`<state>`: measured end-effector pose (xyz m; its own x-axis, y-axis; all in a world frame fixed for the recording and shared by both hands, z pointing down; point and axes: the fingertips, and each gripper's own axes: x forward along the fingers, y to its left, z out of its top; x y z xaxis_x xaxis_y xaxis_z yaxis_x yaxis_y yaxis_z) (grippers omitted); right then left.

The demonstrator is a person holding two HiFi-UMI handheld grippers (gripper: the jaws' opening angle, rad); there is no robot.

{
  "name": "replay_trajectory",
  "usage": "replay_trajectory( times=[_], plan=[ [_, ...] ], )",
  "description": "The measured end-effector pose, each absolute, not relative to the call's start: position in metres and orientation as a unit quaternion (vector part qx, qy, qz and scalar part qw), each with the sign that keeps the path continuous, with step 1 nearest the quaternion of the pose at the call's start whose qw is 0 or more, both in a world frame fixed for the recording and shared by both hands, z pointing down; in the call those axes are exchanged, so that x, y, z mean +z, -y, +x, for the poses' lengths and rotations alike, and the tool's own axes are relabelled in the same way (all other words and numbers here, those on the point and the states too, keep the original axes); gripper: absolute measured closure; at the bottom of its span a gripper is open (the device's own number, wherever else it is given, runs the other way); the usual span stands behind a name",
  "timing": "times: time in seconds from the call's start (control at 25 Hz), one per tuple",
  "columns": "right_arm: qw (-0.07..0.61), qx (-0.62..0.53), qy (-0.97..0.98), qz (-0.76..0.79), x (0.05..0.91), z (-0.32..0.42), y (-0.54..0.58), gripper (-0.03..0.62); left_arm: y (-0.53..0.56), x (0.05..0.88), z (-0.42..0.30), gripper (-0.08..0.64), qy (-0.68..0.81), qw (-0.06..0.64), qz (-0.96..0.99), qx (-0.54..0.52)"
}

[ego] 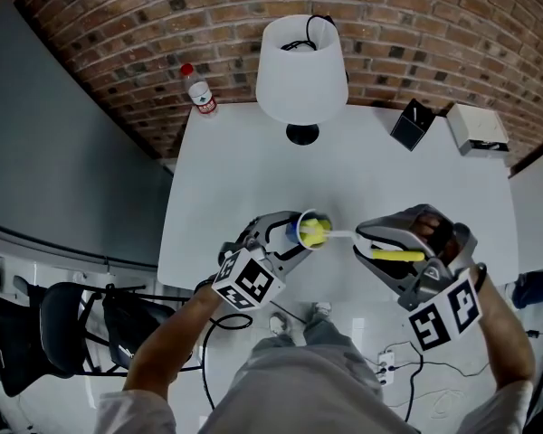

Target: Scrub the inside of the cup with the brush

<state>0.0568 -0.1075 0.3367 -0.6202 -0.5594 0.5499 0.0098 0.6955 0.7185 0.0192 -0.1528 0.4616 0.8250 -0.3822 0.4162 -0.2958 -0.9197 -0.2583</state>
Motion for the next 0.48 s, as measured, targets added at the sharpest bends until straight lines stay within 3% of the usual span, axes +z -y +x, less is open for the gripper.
replay_trajectory(
  times=[0.48],
  plan=[
    [0.390, -0.224, 0.859, 0.246, 0.339, 0.062, 0.127, 0.465, 0.169, 0.463, 0.014, 0.319, -0.230, 0.131, -0.930, -0.254]
  ],
)
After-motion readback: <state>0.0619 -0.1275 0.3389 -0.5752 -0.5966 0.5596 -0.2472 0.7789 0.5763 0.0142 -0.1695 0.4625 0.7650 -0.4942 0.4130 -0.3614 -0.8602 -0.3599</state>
